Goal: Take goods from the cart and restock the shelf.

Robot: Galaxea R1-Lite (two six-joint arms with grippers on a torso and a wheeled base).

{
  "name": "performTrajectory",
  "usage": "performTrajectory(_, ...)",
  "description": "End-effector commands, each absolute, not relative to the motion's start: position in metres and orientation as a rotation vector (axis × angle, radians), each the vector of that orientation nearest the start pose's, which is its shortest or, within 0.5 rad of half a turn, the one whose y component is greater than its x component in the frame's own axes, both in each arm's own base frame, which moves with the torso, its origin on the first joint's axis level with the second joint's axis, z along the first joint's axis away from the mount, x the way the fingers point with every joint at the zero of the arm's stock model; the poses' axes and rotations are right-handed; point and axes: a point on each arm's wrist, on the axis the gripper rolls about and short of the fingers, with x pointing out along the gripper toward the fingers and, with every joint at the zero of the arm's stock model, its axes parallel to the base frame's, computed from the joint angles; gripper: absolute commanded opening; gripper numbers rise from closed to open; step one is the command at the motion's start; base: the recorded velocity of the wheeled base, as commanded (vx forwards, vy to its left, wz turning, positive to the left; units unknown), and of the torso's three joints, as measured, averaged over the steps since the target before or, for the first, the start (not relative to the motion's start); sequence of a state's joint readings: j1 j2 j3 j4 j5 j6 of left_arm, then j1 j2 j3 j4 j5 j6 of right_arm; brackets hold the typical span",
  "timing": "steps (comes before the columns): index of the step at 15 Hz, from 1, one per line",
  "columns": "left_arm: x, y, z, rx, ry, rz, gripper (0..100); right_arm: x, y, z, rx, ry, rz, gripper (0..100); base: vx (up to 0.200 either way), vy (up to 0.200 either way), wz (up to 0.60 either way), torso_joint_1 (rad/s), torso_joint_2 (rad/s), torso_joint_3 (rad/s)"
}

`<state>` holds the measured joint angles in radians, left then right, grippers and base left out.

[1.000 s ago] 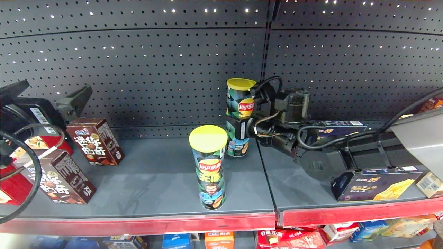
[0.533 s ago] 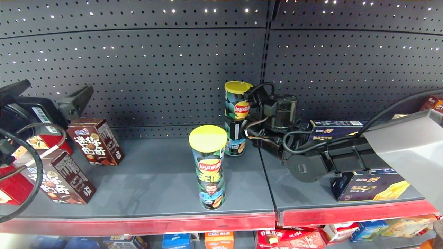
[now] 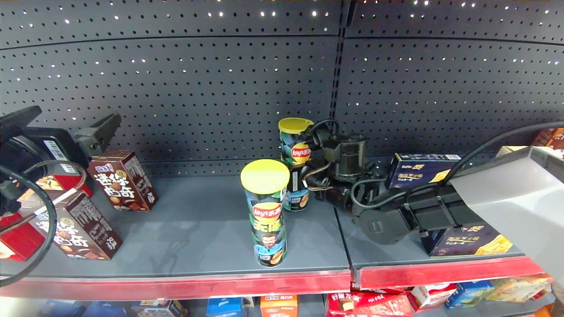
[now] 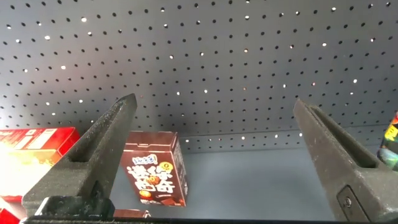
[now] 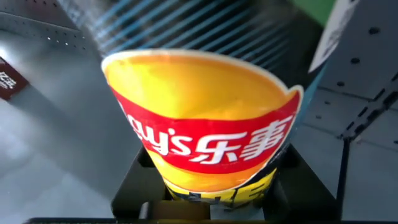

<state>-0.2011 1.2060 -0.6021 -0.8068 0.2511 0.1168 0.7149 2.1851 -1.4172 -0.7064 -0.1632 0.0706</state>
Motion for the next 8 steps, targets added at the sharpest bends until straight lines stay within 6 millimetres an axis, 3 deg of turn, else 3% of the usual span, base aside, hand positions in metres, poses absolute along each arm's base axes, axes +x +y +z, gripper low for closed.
performTrajectory(1,0.177,-0.030,0.264,0.070,-0.196,0.062,100,0.343,0.294,0.173,0.042,0.076,0.550,0,0.000,0.000,0.00,0.000,0.00,0.000)
performTrajectory(8,0.177,-0.030,0.263,0.072,-0.190,0.062,100,0.343,0.305,0.165,0.011,0.087,0.547,0,0.000,0.000,0.00,0.000,0.00,0.000)
